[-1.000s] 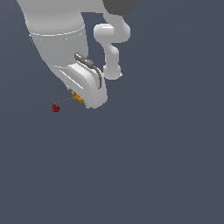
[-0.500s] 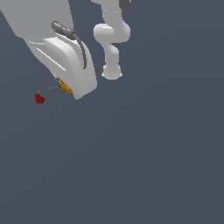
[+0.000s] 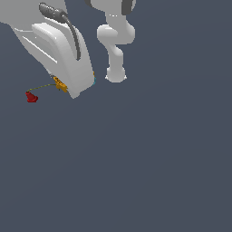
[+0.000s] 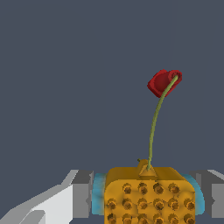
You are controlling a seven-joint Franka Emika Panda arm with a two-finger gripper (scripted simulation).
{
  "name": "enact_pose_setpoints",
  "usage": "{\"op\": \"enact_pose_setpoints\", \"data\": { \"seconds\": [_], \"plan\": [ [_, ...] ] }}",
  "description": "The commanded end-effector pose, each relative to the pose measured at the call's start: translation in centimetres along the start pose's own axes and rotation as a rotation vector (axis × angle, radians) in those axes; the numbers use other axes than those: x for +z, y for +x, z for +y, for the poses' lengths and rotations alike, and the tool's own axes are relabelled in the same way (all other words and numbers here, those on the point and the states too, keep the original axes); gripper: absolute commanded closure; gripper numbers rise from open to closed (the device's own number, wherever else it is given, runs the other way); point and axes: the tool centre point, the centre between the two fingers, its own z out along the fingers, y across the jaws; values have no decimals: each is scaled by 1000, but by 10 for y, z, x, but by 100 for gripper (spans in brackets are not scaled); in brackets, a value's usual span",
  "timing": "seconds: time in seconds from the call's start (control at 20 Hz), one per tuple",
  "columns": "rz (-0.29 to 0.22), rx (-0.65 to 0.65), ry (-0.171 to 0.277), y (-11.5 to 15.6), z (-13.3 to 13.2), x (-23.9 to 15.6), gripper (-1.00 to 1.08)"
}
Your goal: Pick up the object and move it to a goal position.
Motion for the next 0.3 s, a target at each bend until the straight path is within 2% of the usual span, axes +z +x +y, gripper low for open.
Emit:
{"op": "enact_pose_setpoints", "data": {
  "seconds": [0.0,0.25],
  "plan": [
    [1,0,1,1,0,-3,108],
    [1,0,1,2,0,-4,108]
  ]
}}
